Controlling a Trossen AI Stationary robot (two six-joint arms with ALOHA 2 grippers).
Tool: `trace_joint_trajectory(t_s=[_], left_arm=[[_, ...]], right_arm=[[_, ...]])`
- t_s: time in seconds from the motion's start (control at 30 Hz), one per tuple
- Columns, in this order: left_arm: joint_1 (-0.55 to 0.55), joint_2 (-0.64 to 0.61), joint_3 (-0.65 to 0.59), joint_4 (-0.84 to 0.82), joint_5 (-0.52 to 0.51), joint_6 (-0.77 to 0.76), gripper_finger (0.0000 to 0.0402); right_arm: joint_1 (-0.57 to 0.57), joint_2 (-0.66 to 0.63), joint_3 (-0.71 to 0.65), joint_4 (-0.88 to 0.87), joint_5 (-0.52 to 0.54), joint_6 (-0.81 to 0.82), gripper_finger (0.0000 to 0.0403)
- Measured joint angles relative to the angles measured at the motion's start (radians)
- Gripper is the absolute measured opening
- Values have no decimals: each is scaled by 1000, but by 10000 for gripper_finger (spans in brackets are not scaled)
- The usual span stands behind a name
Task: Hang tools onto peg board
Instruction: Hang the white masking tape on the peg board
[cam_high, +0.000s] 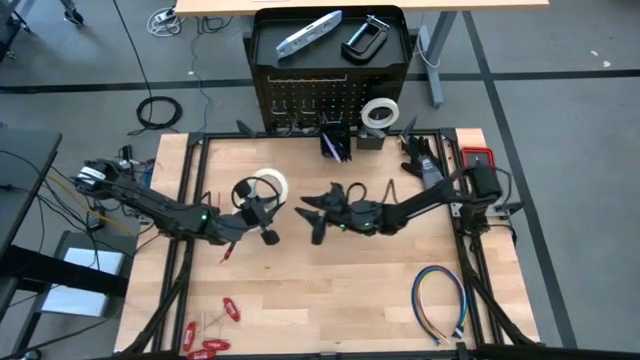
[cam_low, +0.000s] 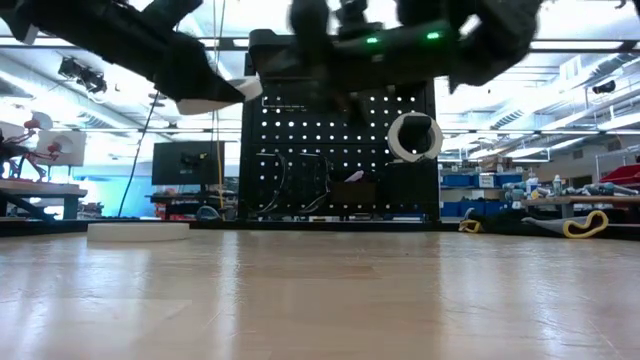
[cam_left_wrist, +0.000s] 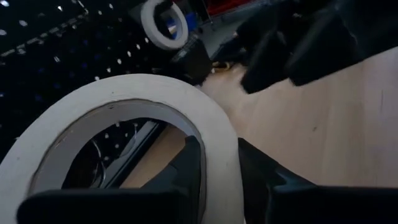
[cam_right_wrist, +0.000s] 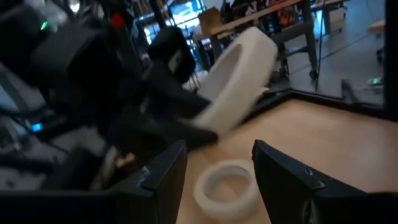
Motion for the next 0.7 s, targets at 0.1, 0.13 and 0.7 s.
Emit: trace_joint_trajectory(t_s=[0.1, 0.13, 0.7], left_arm=[[0, 25, -1, -6, 18, 1, 77], [0, 34, -1, -1, 17, 0, 77], [-41, 41, -2, -20, -39, 1, 77]], right_arm=[[-11, 72, 87, -4, -1, 64, 193], [-15, 93, 115, -1, -1, 87, 192], [-51, 136, 164, -21, -4, 360, 178]])
